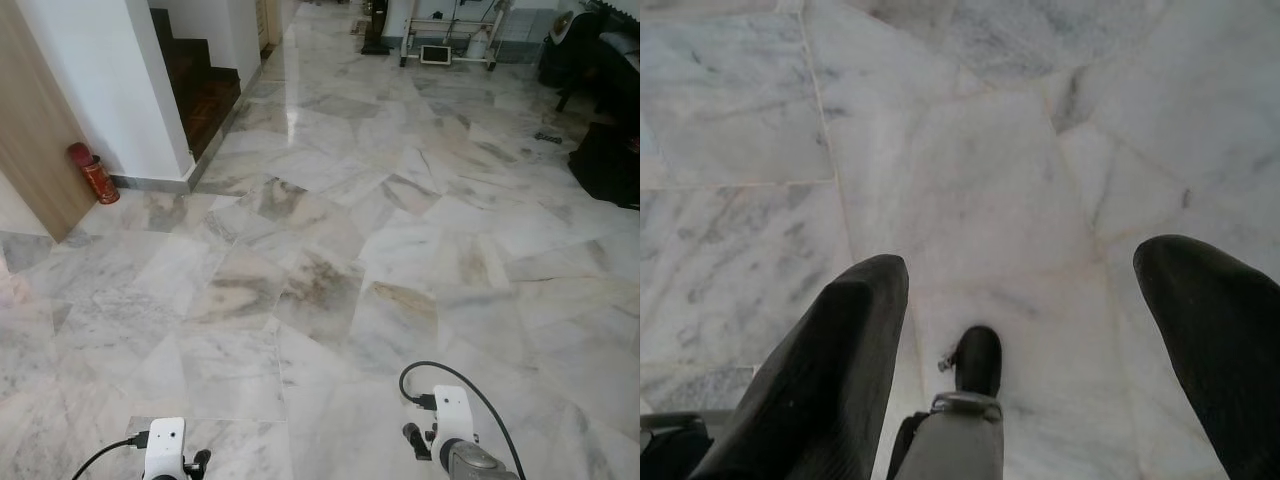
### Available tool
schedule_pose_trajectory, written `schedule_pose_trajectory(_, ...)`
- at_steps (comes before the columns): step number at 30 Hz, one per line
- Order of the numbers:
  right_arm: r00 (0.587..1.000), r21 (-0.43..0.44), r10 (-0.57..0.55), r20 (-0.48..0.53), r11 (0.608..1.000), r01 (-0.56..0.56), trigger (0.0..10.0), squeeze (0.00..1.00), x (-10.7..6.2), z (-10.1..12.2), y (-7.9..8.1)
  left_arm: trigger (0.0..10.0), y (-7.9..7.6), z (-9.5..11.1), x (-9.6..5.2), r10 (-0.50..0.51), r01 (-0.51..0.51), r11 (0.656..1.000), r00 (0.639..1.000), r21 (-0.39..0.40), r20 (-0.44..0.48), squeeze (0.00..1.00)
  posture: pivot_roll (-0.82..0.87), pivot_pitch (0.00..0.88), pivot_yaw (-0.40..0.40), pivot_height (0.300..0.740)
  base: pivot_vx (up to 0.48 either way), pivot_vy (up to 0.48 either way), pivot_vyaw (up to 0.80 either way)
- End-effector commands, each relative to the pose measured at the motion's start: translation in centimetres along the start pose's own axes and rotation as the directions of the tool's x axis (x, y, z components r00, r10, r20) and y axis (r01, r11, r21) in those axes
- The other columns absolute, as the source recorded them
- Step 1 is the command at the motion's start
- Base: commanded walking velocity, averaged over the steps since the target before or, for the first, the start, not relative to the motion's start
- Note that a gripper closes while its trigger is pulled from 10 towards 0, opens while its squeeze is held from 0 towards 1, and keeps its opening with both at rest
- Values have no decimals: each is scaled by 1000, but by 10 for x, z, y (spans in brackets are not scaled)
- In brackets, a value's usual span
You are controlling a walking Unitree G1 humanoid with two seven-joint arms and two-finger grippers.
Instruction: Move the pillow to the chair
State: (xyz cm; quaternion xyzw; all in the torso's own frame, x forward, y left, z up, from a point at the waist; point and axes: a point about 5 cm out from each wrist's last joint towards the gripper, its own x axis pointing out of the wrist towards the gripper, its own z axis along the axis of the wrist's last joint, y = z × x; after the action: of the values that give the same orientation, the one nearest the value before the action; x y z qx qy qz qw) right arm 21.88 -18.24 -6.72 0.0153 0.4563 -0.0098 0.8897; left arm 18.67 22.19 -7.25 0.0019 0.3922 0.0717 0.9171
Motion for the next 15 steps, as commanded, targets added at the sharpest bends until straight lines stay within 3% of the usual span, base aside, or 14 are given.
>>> schedule_pose_trajectory(1, 1000, -60, -5, -18, 998, 3, 10000, 0, 0, -1, 0, 10000, 4, -6, -2, 22, -22, 1000, 999, -22, -28, 0, -24, 0, 25, 740, 0, 0, 0)
schedule_pose_trajectory(8, 996, -107, -28, -80, 994, 20, 10000, 0, 0, -4, -1, 10000, 5, -7, -1, 26, -27, 999, 999, -31, -40, 0, -27, 0, 30, 740, 0, 0, 0)
schedule_pose_trajectory(9, 996, -58, -34, -84, 998, 29, 10000, 0, 0, -5, -1, 10000, 5, -7, -1, 27, -28, 999, 999, -31, -44, 0, -24, 0, 31, 740, 0, 0, 0)
schedule_pose_trajectory(15, 996, -25, -30, -83, 999, 28, 10000, 0, 0, -6, 1, 10000, 7, -8, -1, 32, -34, 999, 998, -37, -58, 0, -20, 3, 31, 740, 0, 0, 0)
